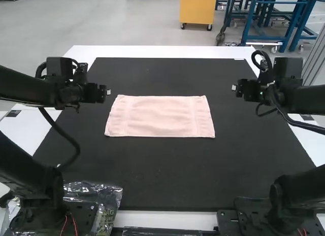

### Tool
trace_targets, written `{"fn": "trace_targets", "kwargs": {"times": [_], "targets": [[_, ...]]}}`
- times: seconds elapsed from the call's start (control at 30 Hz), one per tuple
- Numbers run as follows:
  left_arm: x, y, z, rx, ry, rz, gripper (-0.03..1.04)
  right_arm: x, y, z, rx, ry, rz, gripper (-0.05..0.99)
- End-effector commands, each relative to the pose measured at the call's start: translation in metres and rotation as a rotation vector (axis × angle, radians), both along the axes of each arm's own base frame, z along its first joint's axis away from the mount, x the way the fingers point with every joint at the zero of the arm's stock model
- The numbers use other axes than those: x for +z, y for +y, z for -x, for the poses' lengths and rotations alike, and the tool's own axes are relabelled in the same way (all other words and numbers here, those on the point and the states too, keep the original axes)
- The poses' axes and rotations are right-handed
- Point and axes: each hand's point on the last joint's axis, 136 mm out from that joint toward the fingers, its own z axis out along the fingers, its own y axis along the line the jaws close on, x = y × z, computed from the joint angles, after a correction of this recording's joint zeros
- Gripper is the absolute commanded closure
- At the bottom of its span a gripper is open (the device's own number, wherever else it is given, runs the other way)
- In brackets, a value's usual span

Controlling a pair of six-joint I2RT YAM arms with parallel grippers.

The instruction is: Fold the towel.

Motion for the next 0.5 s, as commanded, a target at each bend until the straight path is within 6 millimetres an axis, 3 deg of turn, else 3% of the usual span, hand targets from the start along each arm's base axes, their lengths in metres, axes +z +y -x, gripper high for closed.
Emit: {"fn": "trace_targets", "kwargs": {"times": [0.0, 0.2, 0.47], "targets": [[0.000, -0.002, -0.008, -0.027, -0.009, 0.033, 0.05, -0.008, 0.015, 0.001, 0.050, 0.016, -0.019, 0.04], [-0.034, 0.003, -0.021, -0.031, 0.033, 0.014, 0.05, -0.046, 0.041, -0.008, 0.111, 0.095, -0.015, 0.04], [-0.062, 0.003, -0.043, -0.052, 0.050, -0.011, 0.05, -0.063, 0.081, -0.034, 0.170, 0.061, 0.011, 0.04]]}}
